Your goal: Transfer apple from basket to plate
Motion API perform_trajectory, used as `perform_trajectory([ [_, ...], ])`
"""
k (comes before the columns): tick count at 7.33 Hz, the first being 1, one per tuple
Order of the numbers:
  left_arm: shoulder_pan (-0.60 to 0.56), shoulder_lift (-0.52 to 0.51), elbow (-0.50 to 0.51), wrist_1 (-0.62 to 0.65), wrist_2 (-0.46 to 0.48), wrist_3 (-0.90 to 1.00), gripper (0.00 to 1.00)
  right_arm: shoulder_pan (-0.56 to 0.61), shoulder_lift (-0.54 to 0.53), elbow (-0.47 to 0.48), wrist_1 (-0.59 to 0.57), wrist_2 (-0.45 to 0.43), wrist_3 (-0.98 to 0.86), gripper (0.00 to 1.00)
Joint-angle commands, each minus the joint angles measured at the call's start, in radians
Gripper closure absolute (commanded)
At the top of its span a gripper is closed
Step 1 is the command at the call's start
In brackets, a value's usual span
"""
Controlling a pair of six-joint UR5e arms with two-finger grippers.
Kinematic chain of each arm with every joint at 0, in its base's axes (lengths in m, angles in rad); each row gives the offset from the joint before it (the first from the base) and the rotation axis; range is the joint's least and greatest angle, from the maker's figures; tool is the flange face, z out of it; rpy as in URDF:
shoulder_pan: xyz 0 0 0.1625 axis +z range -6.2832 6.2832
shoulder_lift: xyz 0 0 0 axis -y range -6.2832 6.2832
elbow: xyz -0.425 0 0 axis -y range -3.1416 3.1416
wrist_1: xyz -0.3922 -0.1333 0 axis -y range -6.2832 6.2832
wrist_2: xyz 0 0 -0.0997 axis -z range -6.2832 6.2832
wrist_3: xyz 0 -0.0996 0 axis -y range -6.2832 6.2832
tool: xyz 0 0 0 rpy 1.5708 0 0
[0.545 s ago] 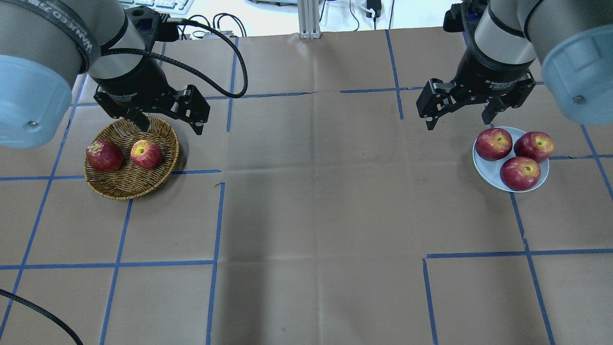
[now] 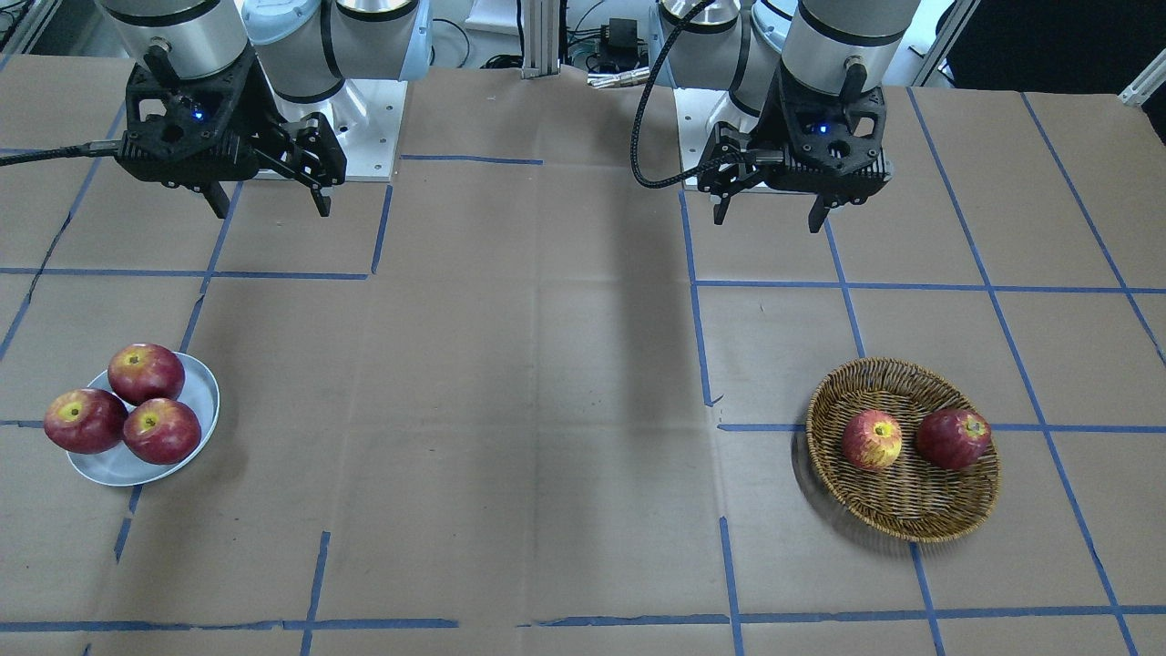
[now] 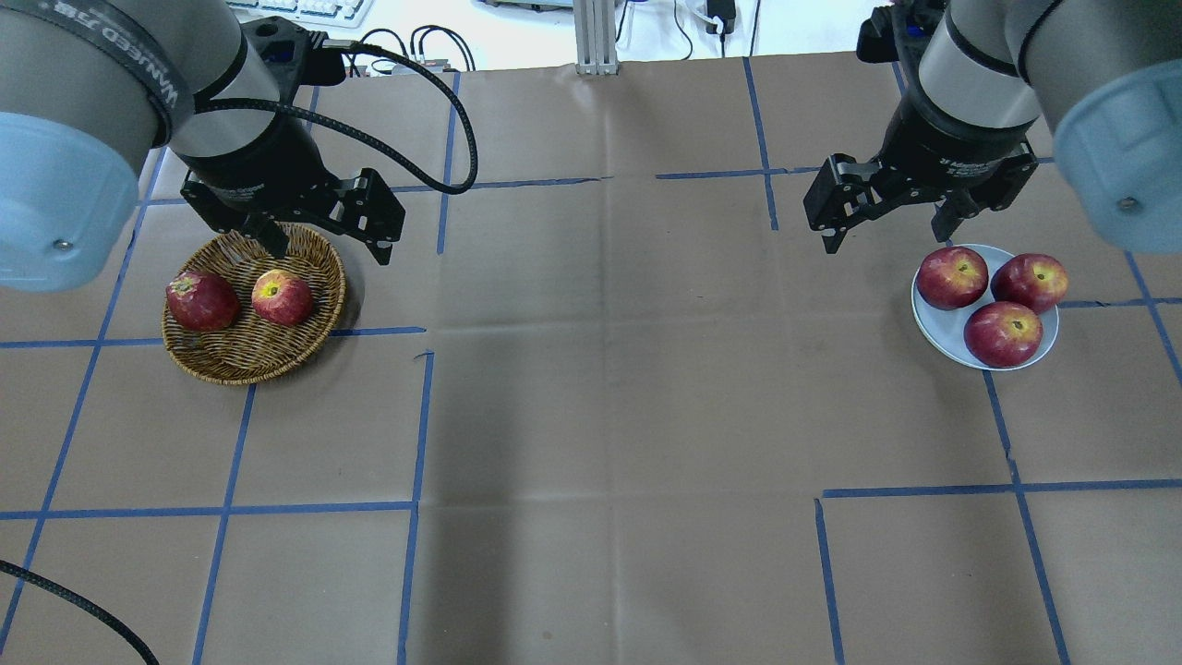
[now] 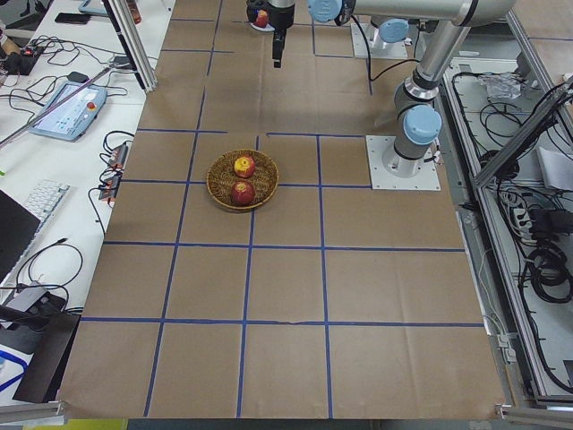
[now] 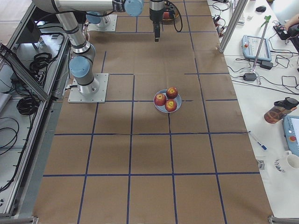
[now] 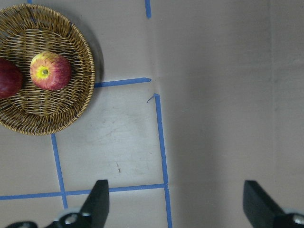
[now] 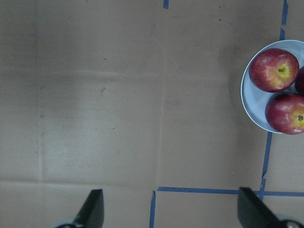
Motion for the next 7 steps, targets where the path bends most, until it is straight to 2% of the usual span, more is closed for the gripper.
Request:
perform_trajectory([
  [1,0.0,0.001,-0.004,0.004,0.0,0.001,0.01,-0.002,-0.001,-0.001,0.001,0.0,0.0,0.0],
  [7,-0.002,0.008,-0.005,-0.004,0.002,0.001,0.01,-0.002,0.0,-0.002,0.001,0.0,0.0,0.0],
])
